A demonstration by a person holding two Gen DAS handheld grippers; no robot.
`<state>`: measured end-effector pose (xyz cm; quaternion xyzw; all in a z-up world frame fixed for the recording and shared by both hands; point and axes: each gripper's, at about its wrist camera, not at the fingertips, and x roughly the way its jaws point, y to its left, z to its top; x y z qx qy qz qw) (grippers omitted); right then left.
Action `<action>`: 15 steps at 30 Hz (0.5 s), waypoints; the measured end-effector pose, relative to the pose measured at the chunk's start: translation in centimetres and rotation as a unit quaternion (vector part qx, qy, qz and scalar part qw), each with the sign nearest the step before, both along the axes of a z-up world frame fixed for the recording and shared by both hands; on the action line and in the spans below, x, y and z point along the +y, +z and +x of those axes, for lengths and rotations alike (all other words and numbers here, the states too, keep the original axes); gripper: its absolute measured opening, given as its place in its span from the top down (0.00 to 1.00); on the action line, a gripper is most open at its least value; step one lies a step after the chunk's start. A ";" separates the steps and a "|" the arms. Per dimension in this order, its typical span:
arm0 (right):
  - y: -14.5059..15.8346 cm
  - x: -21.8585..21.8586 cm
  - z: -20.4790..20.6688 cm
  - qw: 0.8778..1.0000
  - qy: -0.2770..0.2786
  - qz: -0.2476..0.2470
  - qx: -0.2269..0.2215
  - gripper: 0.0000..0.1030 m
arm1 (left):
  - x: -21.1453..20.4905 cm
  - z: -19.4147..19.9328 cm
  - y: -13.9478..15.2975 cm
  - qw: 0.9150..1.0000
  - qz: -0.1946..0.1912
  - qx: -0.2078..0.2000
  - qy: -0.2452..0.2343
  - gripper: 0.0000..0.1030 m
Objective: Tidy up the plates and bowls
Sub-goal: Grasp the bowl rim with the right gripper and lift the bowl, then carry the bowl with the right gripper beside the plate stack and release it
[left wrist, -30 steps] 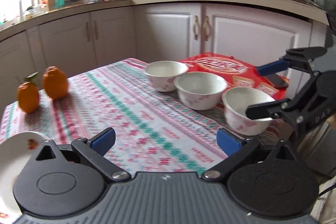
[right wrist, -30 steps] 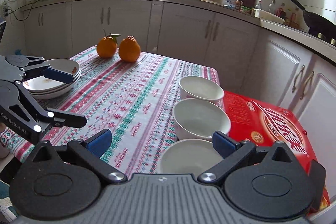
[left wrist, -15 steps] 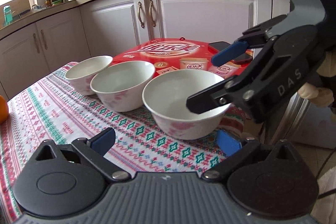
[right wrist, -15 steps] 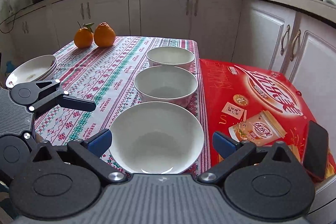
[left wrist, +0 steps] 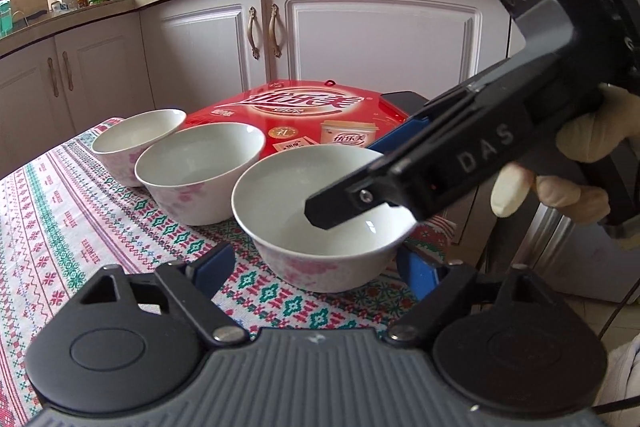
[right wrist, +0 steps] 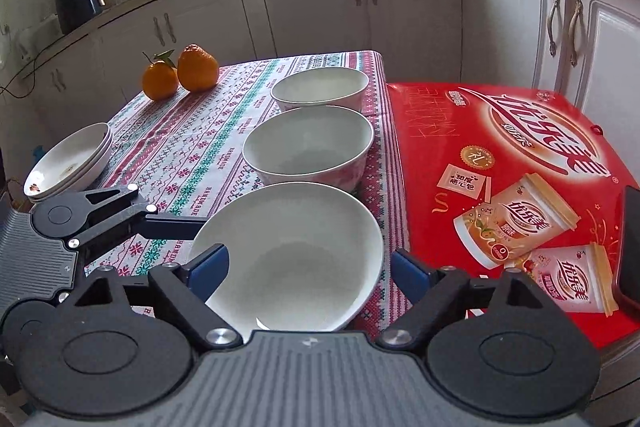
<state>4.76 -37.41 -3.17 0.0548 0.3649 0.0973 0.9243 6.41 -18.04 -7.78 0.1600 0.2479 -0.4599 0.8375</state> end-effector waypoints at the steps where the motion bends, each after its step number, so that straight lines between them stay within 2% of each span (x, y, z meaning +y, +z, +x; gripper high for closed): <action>1: 0.0 -0.1 0.1 1.000 0.001 0.004 0.001 0.17 | 0.0 0.0 0.0 1.000 -0.001 0.002 -0.002 0.19; 7: -0.2 -0.2 0.4 1.000 0.007 0.017 0.007 0.25 | -0.4 -0.2 0.0 1.000 0.000 -0.002 -0.007 0.24; 15: -0.1 0.1 0.4 1.000 0.005 0.010 0.008 0.25 | -0.4 -0.2 0.0 1.000 0.000 0.001 -0.007 0.24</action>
